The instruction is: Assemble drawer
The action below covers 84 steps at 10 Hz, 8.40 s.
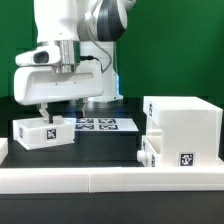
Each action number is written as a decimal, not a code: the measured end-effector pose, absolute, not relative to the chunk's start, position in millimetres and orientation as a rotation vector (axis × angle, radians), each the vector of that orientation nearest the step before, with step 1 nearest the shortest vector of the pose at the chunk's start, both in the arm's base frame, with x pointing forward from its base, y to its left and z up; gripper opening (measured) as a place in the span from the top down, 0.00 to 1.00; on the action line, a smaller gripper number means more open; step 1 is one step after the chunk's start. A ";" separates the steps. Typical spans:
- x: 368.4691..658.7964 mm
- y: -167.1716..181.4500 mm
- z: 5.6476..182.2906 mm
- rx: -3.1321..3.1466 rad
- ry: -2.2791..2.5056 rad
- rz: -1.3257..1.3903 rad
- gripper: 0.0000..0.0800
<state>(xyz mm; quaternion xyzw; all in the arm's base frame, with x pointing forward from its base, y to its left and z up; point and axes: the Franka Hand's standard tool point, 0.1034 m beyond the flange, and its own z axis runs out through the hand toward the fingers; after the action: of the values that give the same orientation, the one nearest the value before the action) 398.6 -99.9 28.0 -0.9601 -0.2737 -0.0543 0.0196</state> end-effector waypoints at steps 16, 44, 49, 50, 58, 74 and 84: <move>395.3 -95.4 11.2 -2.991 -0.841 -0.209 0.95; 510.6 -61.2 64.1 -2.198 -2.108 -0.023 0.95; 525.9 -36.3 58.5 -2.124 -2.152 -0.047 0.95; 525.4 -36.4 58.0 -2.124 -2.151 -0.046 0.95; 535.7 -17.5 57.2 -2.100 -2.192 -0.096 0.95; 546.4 1.7 54.7 -2.104 -2.182 -0.100 0.95; 547.0 1.0 53.5 -2.123 -2.172 -0.091 0.95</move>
Offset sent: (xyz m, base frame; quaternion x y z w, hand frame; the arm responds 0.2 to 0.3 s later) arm -0.0106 -0.0038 -0.0263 -0.0211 0.0232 -0.0087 0.9995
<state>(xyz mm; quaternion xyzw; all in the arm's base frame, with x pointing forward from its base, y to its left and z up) 547.0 1.0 53.5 -0.6978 -0.7138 -0.0298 0.0517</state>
